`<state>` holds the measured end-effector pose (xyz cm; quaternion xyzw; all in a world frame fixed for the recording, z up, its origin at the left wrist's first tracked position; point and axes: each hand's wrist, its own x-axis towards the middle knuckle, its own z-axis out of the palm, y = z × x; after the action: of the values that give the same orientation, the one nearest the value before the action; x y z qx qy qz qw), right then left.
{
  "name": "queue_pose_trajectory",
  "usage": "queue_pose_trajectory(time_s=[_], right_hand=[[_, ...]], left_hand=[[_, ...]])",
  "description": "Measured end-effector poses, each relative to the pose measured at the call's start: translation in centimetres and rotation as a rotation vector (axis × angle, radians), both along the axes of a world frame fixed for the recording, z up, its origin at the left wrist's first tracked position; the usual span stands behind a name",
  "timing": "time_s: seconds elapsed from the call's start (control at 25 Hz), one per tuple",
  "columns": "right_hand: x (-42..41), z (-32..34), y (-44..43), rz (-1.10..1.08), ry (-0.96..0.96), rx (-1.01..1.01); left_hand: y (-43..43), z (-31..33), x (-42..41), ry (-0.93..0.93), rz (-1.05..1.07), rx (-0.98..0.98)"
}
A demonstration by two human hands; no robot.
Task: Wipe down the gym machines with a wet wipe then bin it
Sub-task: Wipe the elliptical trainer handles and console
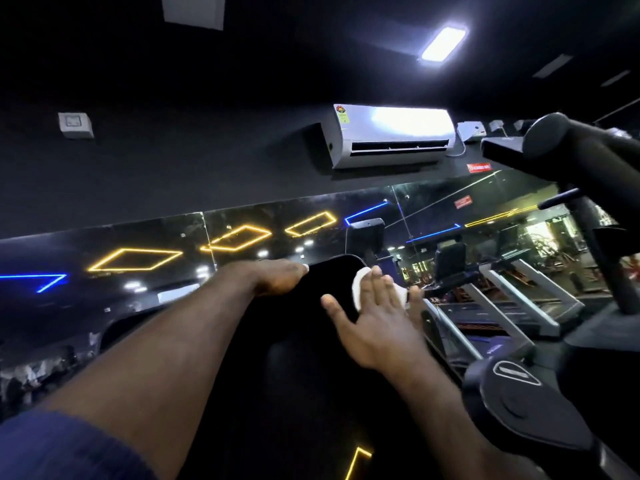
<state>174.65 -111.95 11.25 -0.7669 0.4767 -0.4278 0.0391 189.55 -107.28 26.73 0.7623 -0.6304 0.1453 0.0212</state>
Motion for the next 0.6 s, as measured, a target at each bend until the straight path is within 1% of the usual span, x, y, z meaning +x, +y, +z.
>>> queue_pose_trajectory(time_s=[0.08, 0.12, 0.16, 0.24, 0.28, 0.36, 0.4, 0.44, 0.48, 0.52, 0.6], right_hand=[[0.0, -2.5, 2.9, 0.121, 0.049, -0.067], [-0.4, -3.9, 3.6, 0.116, 0.064, -0.074], [-1.1, -4.8, 3.6, 0.07, 0.056, -0.055], [-2.2, -4.4, 2.0, -0.058, -0.044, 0.038], [-2.3, -3.6, 2.0, -0.05, -0.08, 0.095], [-1.6, -3.5, 3.5, 0.048, -0.053, 0.061], [-1.5, -4.3, 4.6, 0.127, -0.02, 0.034], [-1.9, -5.4, 5.5, 0.225, -0.023, 0.049], [-2.4, -6.4, 5.5, 0.299, -0.072, 0.079], [-2.9, -7.2, 5.1, 0.318, -0.153, 0.109], [-3.6, -7.4, 4.0, 0.224, -0.255, 0.175]], left_hand=[[0.0, -0.3, 0.7, 0.035, 0.04, -0.036], [-0.3, -0.5, 1.2, 0.04, 0.074, -0.058], [-0.3, -1.1, 1.4, 0.025, 0.107, -0.082], [-0.1, -2.2, 1.2, -0.022, 0.162, -0.116], [0.6, -2.8, 0.6, -0.053, 0.174, -0.126], [2.3, -3.9, -0.4, -0.111, 0.165, -0.147], [3.1, -4.4, -0.4, -0.132, 0.143, -0.16], [4.0, -4.9, -0.3, -0.152, 0.121, -0.177], [4.7, -5.5, -0.3, -0.166, 0.097, -0.2], [5.4, -6.1, -0.2, -0.173, 0.071, -0.218], [6.5, -7.7, -0.5, -0.184, 0.026, -0.238]])
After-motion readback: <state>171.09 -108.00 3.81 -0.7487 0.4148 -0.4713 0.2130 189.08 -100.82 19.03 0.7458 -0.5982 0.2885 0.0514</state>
